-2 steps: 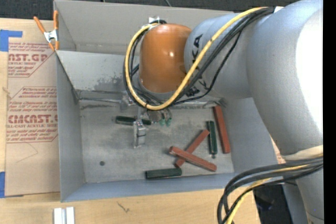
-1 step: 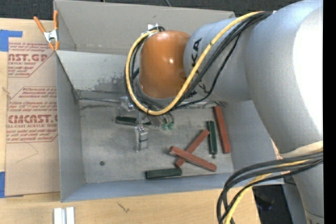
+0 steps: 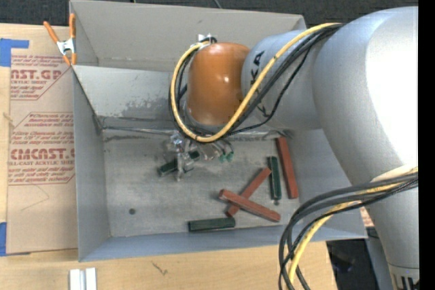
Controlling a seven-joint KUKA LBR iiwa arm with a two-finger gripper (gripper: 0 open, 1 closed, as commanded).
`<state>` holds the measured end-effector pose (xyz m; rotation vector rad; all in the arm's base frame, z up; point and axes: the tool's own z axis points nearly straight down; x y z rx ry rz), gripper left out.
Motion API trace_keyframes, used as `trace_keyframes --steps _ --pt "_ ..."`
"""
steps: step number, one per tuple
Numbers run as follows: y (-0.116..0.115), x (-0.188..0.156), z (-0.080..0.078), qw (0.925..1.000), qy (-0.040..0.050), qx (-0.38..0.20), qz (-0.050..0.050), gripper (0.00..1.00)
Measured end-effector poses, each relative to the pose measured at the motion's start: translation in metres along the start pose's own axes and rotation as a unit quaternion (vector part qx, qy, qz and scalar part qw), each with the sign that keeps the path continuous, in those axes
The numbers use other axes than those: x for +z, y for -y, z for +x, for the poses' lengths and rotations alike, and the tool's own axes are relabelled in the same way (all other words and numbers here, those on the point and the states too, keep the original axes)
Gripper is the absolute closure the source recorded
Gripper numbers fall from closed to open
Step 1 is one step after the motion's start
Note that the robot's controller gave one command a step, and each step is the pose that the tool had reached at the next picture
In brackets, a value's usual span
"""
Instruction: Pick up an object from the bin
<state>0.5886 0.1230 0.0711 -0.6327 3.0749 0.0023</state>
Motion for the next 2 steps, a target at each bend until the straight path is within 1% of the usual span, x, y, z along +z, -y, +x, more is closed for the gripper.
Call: trace_keyframes --steps 1,2 --pt "0.0 0.0 0.0 1.0 0.0 0.0 0.0 1.0" --pt "0.016 -0.138 0.029 0.9999 0.0006 -0.015 0.0 1.0"
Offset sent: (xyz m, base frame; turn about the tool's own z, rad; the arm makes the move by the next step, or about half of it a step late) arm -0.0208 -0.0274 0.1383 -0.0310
